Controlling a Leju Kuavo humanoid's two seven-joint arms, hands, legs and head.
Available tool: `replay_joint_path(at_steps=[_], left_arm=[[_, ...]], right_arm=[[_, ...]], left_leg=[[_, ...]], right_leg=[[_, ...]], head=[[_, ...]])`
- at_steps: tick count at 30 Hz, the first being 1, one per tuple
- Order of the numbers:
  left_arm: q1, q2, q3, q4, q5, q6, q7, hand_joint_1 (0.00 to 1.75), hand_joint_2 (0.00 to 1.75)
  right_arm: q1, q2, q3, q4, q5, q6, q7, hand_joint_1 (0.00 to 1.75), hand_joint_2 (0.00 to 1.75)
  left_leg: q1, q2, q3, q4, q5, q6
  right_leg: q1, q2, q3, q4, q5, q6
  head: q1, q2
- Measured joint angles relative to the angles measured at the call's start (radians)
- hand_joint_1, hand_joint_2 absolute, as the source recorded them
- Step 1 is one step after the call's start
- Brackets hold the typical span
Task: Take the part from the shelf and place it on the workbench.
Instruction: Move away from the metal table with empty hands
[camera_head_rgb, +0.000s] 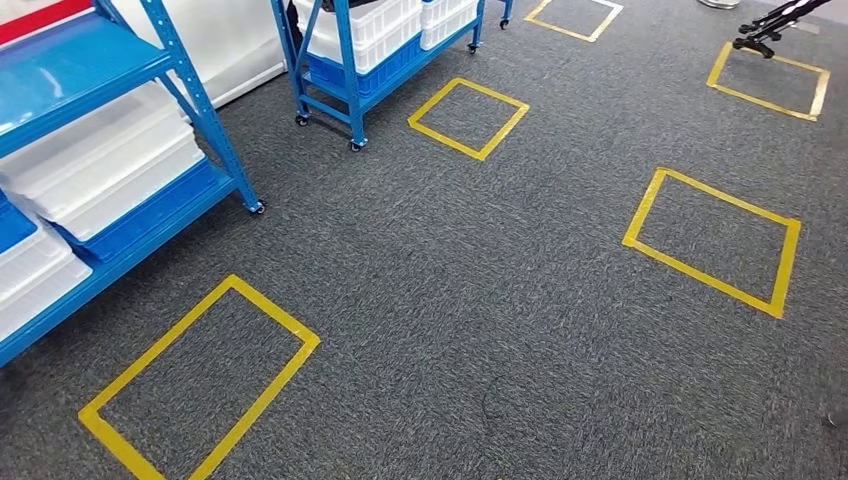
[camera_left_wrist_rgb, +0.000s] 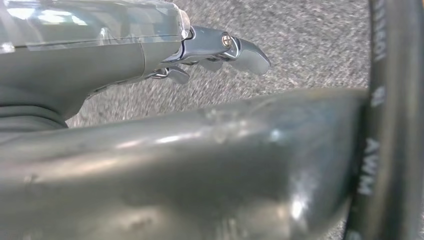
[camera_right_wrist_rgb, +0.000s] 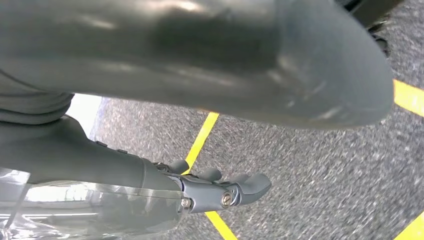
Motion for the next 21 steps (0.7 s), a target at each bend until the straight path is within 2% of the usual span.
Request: replay_joint_path(at_steps=[1, 2, 4, 5, 6, 8, 9, 10, 12, 14, 15, 16, 17, 19, 20, 21], left_arm=[[0.000, 0.000, 0.000, 0.000, 0.000, 0.000, 0.000, 0.00, 0.00], [0.001, 0.000, 0.000, 0.000, 0.000, 0.000, 0.001, 0.00, 0.00], [0.000, -0.001, 0.000, 0.000, 0.000, 0.000, 0.001, 0.00, 0.00], [0.000, -0.001, 0.000, 0.000, 0.000, 0.000, 0.001, 0.00, 0.00], [0.001, -0.001, 0.000, 0.000, 0.000, 0.000, 0.001, 0.00, 0.00], [0.003, -0.001, 0.000, 0.000, 0.000, 0.000, 0.001, 0.00, 0.00], [0.005, -0.001, 0.000, 0.000, 0.000, 0.000, 0.002, 0.00, 0.00], [0.005, -0.001, 0.000, 0.000, 0.000, 0.000, 0.002, 0.00, 0.00], [0.002, 0.000, 0.000, 0.000, 0.000, 0.000, 0.002, 0.00, 0.00], [0.001, -0.001, 0.000, 0.000, 0.000, 0.000, 0.002, 0.00, 0.00], [0.002, -0.002, 0.000, 0.000, 0.000, 0.000, 0.002, 0.00, 0.00], [0.004, -0.002, 0.000, 0.000, 0.000, 0.000, 0.002, 0.00, 0.00], [0.005, -0.001, 0.000, 0.000, 0.000, 0.000, 0.003, 0.00, 0.00], [0.006, 0.000, 0.000, 0.000, 0.000, 0.000, 0.003, 0.00, 0.00], [0.005, 0.000, 0.000, 0.000, 0.000, 0.000, 0.003, 0.00, 0.00], [0.005, 0.001, 0.000, 0.000, 0.000, -0.001, 0.003, 0.00, 0.00]], right_arm=[[0.001, 0.000, 0.000, 0.000, 0.000, 0.000, 0.000, 0.00, 0.00], [0.001, 0.000, 0.000, 0.000, 0.000, 0.000, 0.000, 0.00, 0.00], [0.003, 0.000, 0.000, 0.000, 0.000, 0.000, 0.000, 0.00, 0.00], [0.003, 0.000, -0.001, 0.000, 0.000, 0.000, 0.000, 0.00, 0.00], [0.002, -0.001, -0.001, 0.001, 0.000, 0.000, 0.000, 0.00, 0.00], [-0.002, -0.001, -0.001, 0.001, 0.001, 0.000, 0.001, 0.00, 0.00], [-0.002, -0.001, -0.001, 0.001, 0.002, 0.001, 0.001, 0.00, 0.00], [-0.001, 0.000, -0.001, 0.001, 0.003, 0.001, 0.001, 0.00, 0.00], [0.003, 0.000, -0.001, 0.001, 0.004, 0.001, 0.002, 0.00, 0.00], [0.006, 0.000, -0.001, 0.001, 0.004, 0.001, 0.004, 0.00, 0.00], [0.006, 0.000, -0.001, 0.002, 0.004, 0.001, 0.006, 0.00, 0.00], [0.006, 0.000, -0.002, 0.002, 0.004, 0.001, 0.007, 0.00, 0.00], [0.005, 0.000, -0.002, 0.002, 0.004, 0.001, 0.007, 0.00, 0.00], [0.004, 0.000, -0.002, 0.002, 0.004, 0.003, 0.008, 0.00, 0.00], [0.004, 0.000, -0.002, 0.002, 0.005, 0.005, 0.008, 0.00, 0.00], [0.003, 0.000, -0.003, 0.002, 0.005, 0.006, 0.008, 0.00, 0.00]], left_leg=[[0.000, -0.014, 0.001, 0.002, -0.001, -0.001], [0.000, -0.029, 0.002, 0.004, -0.002, -0.002], [0.000, -0.054, 0.001, 0.010, -0.005, -0.008], [0.000, -0.064, -0.002, 0.013, -0.005, -0.013], [0.001, -0.073, -0.006, 0.013, -0.005, -0.019], [0.003, -0.088, -0.011, 0.010, -0.003, -0.032], [0.003, -0.077, -0.013, 0.015, -0.007, -0.037], [0.002, -0.054, -0.022, 0.035, -0.021, -0.042], [0.002, 0.002, -0.067, 0.134, -0.079, -0.049], [0.006, 0.022, -0.127, 0.258, -0.136, -0.057], [0.008, 0.025, -0.141, 0.290, -0.142, -0.060], [0.009, 0.029, -0.138, 0.285, -0.131, -0.061], [0.010, 0.035, -0.114, 0.243, -0.103, -0.062], [0.007, 0.070, -0.039, 0.106, -0.043, -0.056], [0.004, 0.087, -0.011, 0.051, -0.025, -0.050], [0.001, 0.098, 0.004, 0.019, -0.018, -0.043]], right_leg=[[0.000, 0.003, 0.002, -0.018, 0.027, -0.001], [0.000, 0.012, 0.021, -0.071, 0.069, -0.003], [-0.001, 0.054, 0.070, -0.194, 0.131, -0.008], [-0.001, 0.070, 0.084, -0.232, 0.144, -0.010], [0.001, 0.079, 0.090, -0.248, 0.145, -0.013], [0.003, 0.062, 0.093, -0.254, 0.147, -0.021], [0.002, 0.051, 0.096, -0.259, 0.150, -0.028], [0.000, 0.038, 0.099, -0.266, 0.152, -0.035], [0.001, 0.008, 0.103, -0.273, 0.153, -0.047], [0.004, -0.021, 0.103, -0.273, 0.151, -0.051], [0.005, -0.035, 0.103, -0.273, 0.149, -0.051], [0.005, -0.047, 0.104, -0.273, 0.148, -0.050], [0.005, -0.060, 0.106, -0.272, 0.146, -0.048], [0.007, -0.082, 0.114, -0.271, 0.139, -0.041], [0.009, -0.092, 0.118, -0.270, 0.136, -0.036], [0.010, -0.101, 0.121, -0.270, 0.133, -0.031]], head=[[0.000, 0.000], [0.000, 0.000], [0.000, 0.000], [0.000, 0.000], [0.000, 0.000], [0.000, 0.000], [0.000, 0.000], [0.000, 0.000], [0.000, 0.000], [0.000, 0.000], [0.000, 0.000], [0.000, 0.000], [0.000, 0.000], [0.000, 0.000], [0.000, 0.000], [0.000, 0.000]])
